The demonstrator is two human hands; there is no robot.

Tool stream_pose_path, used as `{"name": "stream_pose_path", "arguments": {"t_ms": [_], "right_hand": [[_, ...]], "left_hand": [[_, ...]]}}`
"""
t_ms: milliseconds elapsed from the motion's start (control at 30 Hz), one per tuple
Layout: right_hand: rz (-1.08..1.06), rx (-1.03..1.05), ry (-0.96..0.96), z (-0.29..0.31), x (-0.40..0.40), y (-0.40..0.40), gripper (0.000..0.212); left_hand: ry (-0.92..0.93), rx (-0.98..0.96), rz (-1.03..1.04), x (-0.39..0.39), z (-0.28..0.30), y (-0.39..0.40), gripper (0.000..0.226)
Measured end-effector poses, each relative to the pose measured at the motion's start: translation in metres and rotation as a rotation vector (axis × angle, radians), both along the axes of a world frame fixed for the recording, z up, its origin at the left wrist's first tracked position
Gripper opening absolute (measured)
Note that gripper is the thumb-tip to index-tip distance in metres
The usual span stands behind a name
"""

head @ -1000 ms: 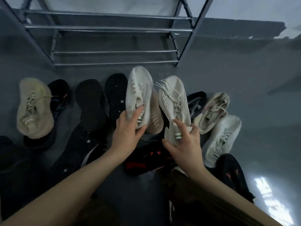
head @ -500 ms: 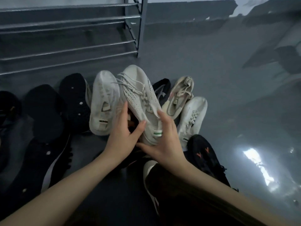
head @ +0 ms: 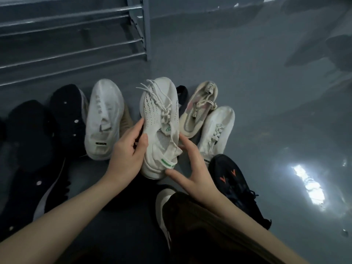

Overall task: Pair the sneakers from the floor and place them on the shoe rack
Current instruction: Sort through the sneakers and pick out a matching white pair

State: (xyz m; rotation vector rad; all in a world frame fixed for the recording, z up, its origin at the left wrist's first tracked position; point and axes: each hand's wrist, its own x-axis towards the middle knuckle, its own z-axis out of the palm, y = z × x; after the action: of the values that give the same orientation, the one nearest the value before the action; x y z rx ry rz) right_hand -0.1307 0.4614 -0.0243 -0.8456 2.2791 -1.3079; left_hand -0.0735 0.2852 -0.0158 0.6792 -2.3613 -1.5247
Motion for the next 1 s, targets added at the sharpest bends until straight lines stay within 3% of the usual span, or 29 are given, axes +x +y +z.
{"name": "stream_pose_path", "arguments": {"t_ms": [233, 367, 567, 767, 900, 1000], "right_hand": [[0.277, -0.058, -0.022, 0.021, 0.015, -0.085, 0.079], [0.343, -0.141, -0.233, 0.029, 0.035, -0.14, 0.078], [0.5, -0.006, -0.055, 0.027, 0.09, -0.251, 0.063], [0.639, 0.027, -0.134, 0.009, 0.165, -0.31, 0.061], [0.626, -0.057, -0.075, -0.006, 0.204, -0.328, 0.044], [0.605, -0.137, -0.035, -0.013, 0.221, -0.332, 0.042]], "left_hand": [[0.035, -0.061, 0.197, 0.054, 0.024, -0.055, 0.043], [0.065, -0.124, 0.335, 0.093, 0.025, -0.088, 0.044], [0.08, -0.17, 0.608, 0.169, 0.022, -0.14, 0.045], [-0.011, -0.23, 0.798, 0.249, 0.006, -0.168, 0.047], [-0.057, -0.156, 0.82, 0.298, -0.006, -0.173, 0.05], [-0.168, -0.266, 0.818, 0.324, -0.009, -0.18, 0.048]]}}
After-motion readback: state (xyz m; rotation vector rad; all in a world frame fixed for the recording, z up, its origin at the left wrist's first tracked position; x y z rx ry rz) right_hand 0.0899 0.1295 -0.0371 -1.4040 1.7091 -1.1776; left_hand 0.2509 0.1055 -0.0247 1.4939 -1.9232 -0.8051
